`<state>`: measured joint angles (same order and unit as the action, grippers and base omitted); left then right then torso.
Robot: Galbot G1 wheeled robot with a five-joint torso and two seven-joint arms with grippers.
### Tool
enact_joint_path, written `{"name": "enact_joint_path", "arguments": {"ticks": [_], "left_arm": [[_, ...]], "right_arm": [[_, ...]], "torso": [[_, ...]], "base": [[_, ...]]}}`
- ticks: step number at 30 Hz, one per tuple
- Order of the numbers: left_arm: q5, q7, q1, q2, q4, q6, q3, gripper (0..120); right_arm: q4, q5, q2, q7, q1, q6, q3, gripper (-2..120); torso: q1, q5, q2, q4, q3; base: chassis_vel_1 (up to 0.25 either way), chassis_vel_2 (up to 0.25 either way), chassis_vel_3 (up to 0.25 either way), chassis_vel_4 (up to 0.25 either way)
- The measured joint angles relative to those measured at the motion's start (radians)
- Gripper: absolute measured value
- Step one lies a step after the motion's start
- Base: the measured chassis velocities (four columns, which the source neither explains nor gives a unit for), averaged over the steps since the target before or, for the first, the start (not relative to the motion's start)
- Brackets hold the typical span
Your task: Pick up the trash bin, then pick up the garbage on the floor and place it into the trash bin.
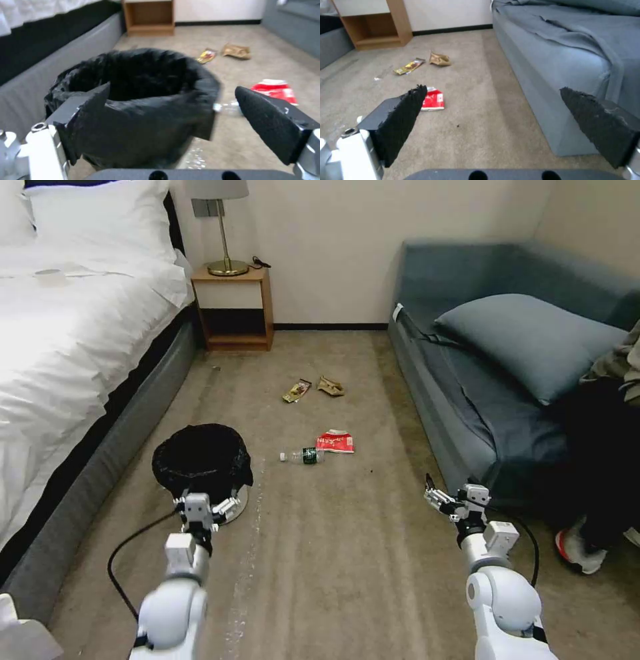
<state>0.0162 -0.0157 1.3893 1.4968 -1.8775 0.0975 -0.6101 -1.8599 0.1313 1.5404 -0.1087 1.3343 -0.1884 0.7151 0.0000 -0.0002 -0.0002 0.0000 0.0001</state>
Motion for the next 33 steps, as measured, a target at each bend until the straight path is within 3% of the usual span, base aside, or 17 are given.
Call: {"name": "enact_joint_path", "arguments": {"ticks": [2,3,5,8,10,13,16,22,23,25,26,28,29,33], "left_arm": [[0.011,-0.012,-0.099,-0.003,0.077,0.065,-0.038,100],[0.011,-0.012,-0.099,-0.003,0.077,0.065,-0.038,100],[0.022,-0.024,-0.193,-0.006,0.149,0.126,-0.074,100],[0.023,-0.026,-0.203,-0.006,0.159,0.135,-0.077,100],[0.025,-0.027,-0.202,-0.006,0.16,0.135,-0.077,100],[0.03,-0.022,-0.206,-0.006,0.162,0.139,-0.079,100],[0.064,0.025,-0.209,-0.004,0.158,0.145,-0.082,100],[0.199,0.214,-0.218,0.004,0.125,0.164,-0.093,100],[0.199,0.214,-0.218,0.004,0.125,0.164,-0.093,100],[0.263,0.305,-0.222,0.008,0.11,0.174,-0.098,100],[0.263,0.305,-0.222,0.008,0.11,0.174,-0.098,100],[0.318,0.382,-0.226,0.011,0.097,0.182,-0.102,100],[0.318,0.382,-0.226,0.011,0.097,0.182,-0.102,100],[0.399,0.495,-0.232,0.016,0.079,0.193,-0.109,100]], "right_arm": [[0.0,0.0,0.0,0.0,0.004,0.0,0.0,100],[0.0,0.0,0.0,0.0,0.004,0.0,0.0,100],[0.0,0.0,0.0,0.0,0.009,-0.001,-0.002,100],[0.009,0.0,-0.005,-0.031,0.0,0.016,-0.003,100],[0.035,-0.005,-0.029,-0.149,0.0,0.094,-0.031,100],[0.04,-0.007,-0.032,-0.169,0.003,0.111,-0.036,100],[0.045,-0.01,-0.033,-0.177,0.009,0.123,-0.039,100],[0.045,-0.009,-0.038,-0.176,0.012,0.125,-0.036,100],[0.045,-0.009,-0.038,-0.176,0.012,0.125,-0.036,100],[0.042,-0.004,-0.04,-0.175,0.006,0.125,-0.034,100],[0.042,-0.004,-0.04,-0.175,0.006,0.125,-0.034,100],[0.04,-0.004,-0.039,-0.175,0.007,0.128,-0.037,100],[0.04,-0.004,-0.039,-0.175,0.007,0.128,-0.037,100],[0.042,-0.006,-0.032,-0.18,0.013,0.141,-0.041,100]], "torso": [[0.0,0.0001,0.0,-0.0001,0.0],[0.0,0.0001,0.0,-0.0001,0.0],[0.0,0.0001,0.0,-0.0003,0.0],[0.0,0.0,0.0,0.0,0.0],[0.0,0.0003,0.0,0.0002,0.0],[0.0,0.0,0.0,0.0002,0.0],[0.0,0.0001,0.0,0.0,0.0],[0.0,0.0002,0.0,0.0,0.0],[0.0,0.0002,0.0,0.0,0.0],[0.0,0.0002,0.0,0.0,0.0],[0.0,0.0002,0.0,0.0,0.0],[0.0,0.0001,0.0,0.0,0.0],[0.0,0.0001,0.0,0.0,0.0],[0.0,0.0002,0.0,0.0,0.0]], "base": [[0.0,0.0,0.0,0.0],[0.0,0.0,0.0,0.0],[0.0,0.0,0.0,0.0],[0.0,0.0,0.0,0.0],[0.0,0.0,0.0,0.0],[0.0,0.0,0.0,0.0],[0.0,0.0,0.0,0.0],[0.0,0.0,0.0,0.0],[0.0,0.0,0.0,0.0],[0.0,0.0,0.0,0.0],[0.0,0.0,0.0,0.0],[0.0,0.0,0.0,0.0],[0.0,0.0,0.0,0.0],[0.0,0.0,0.0,0.0]]}}
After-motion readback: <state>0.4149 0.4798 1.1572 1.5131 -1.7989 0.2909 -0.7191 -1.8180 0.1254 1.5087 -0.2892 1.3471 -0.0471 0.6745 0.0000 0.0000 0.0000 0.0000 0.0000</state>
